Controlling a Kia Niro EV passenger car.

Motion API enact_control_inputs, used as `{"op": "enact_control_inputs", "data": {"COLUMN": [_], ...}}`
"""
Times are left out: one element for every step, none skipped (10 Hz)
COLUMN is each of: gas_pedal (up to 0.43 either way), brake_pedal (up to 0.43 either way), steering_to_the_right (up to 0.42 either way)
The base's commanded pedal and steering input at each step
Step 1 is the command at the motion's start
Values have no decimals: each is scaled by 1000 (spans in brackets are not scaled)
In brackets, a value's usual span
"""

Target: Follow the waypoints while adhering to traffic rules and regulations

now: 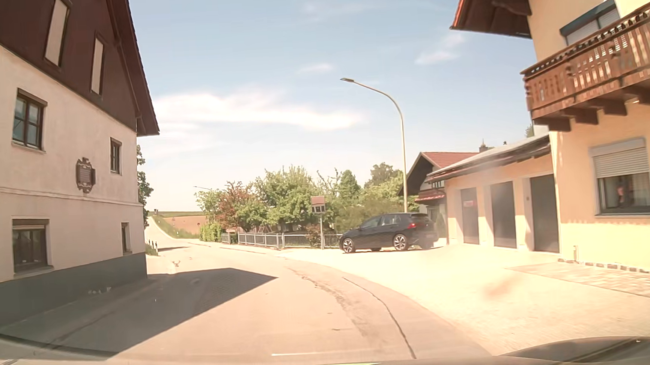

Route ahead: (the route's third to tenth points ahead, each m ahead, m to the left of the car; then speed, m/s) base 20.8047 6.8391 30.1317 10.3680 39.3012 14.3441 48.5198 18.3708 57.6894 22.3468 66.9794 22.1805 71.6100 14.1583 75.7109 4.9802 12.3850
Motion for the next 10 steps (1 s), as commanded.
{"op": "enact_control_inputs", "data": {"gas_pedal": [67,47,0,0,0,0,0,0,0,0], "brake_pedal": [0,0,0,0,0,0,0,0,0,0], "steering_to_the_right": [-72,-75,-79,-84,-87,-87,-87,-87,-87,-87]}}
